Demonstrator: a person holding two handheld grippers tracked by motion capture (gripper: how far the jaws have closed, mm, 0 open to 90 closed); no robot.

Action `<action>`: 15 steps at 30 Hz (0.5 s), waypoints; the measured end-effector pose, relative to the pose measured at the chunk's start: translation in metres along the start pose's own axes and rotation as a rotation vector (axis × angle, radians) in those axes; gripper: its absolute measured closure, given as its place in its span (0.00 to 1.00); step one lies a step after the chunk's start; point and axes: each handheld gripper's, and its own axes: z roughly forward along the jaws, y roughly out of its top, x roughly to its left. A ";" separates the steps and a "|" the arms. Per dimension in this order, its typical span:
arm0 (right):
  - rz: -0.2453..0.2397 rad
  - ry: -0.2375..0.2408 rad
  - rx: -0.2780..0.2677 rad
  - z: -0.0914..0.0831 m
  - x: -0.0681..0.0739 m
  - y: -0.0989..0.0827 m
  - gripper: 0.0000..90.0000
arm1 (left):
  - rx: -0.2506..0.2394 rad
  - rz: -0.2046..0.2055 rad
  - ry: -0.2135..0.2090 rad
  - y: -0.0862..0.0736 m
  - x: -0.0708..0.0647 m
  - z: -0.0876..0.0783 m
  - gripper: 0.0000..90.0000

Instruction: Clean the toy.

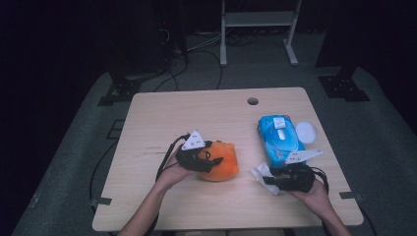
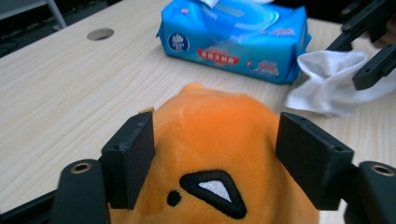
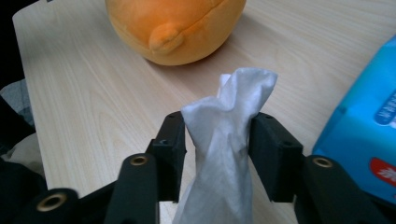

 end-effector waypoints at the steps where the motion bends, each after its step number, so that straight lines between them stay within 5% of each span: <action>1: 0.000 0.000 0.000 0.000 0.000 0.000 0.60 | 0.000 0.000 0.000 0.000 0.000 0.000 0.29; 15: 0.002 -0.024 -0.026 -0.007 -0.003 0.003 0.51 | -0.002 -0.060 0.009 -0.005 0.004 -0.019 0.18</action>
